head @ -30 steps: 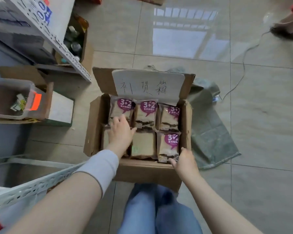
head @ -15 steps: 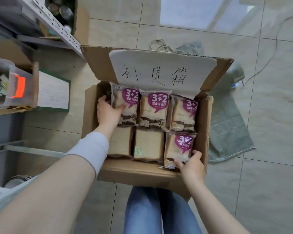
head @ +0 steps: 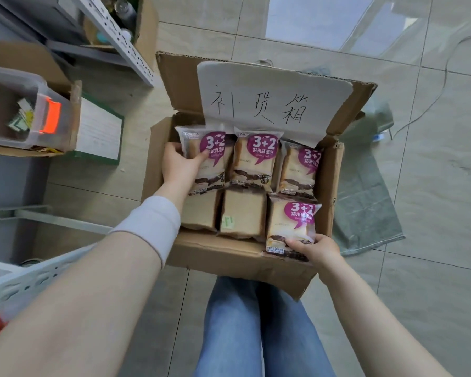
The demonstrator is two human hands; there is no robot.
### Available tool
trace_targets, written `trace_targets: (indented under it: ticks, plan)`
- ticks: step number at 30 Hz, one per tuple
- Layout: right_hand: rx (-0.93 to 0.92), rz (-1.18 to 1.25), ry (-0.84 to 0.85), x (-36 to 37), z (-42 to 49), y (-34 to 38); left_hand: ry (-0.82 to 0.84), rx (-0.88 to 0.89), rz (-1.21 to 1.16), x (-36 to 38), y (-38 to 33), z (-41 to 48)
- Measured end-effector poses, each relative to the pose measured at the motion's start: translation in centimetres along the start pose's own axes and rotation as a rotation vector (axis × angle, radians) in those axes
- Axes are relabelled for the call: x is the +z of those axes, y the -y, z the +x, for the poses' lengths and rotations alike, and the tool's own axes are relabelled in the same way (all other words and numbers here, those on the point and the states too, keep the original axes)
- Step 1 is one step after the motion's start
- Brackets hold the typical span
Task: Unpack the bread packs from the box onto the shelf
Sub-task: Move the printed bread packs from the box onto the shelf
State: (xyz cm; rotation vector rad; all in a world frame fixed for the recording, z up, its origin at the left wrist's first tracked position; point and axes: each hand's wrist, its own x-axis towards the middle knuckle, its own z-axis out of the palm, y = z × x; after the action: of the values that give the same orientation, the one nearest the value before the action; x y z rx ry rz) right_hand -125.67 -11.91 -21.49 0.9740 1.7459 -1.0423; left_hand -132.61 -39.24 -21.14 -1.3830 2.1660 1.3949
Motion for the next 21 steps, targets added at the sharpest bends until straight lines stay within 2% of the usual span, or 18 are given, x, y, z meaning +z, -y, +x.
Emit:
trace_targets:
  ticks: [4, 11, 16, 21]
  plan:
    - [-0.126, 0.027, -0.021, -1.7, -3.3, -1.5, -0.057, 0.006, -0.133, -3.0, 1.1, -5.6]
    - [-0.393, -0.076, 0.095, -4.0, -13.3, -4.0, -0.199, 0.072, -0.383, -11.3, 4.7, -19.7]
    - [-0.603, -0.15, 0.25, -3.5, -24.9, -4.9, -0.356, 0.171, -0.483, -20.6, 5.7, -32.6]
    - [-0.839, -0.319, 0.4, 0.5, -37.4, -4.5, -0.556, 0.315, -0.622, -32.6, 6.9, -44.1]
